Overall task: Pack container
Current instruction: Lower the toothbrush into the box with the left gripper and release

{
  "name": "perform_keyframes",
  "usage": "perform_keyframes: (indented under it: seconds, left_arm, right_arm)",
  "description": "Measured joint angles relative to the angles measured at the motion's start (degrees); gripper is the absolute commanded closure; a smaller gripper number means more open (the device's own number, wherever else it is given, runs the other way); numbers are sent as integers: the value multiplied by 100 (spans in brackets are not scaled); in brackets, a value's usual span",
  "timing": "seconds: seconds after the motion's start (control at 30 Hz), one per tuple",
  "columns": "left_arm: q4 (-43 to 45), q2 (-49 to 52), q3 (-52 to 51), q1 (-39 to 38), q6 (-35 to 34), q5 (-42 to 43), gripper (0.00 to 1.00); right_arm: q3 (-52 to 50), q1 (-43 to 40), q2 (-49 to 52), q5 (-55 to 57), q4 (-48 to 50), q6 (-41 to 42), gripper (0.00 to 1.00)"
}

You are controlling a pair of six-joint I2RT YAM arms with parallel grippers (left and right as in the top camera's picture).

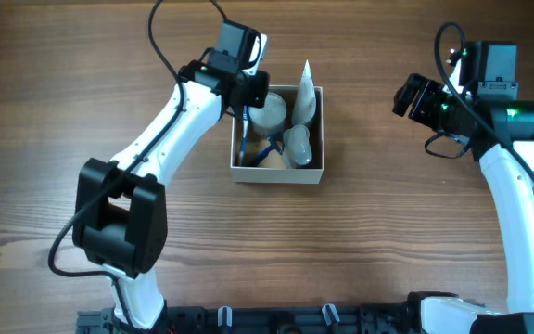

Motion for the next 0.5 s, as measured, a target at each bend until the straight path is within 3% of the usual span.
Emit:
perform_keyframes:
  seconds: [0.3,0.4,0.5]
  left_arm:
    - [-704,-2,0,-164,74,-39,91]
    - [-702,-28,0,-273,90,-76,75]
    - [-800,-393,-11,-280,57,-308,46]
  right_arm:
    - [0,0,0,0,0,2,1]
    - [0,0,0,0,0,0,0]
    - [0,0,0,0,-2,2,0]
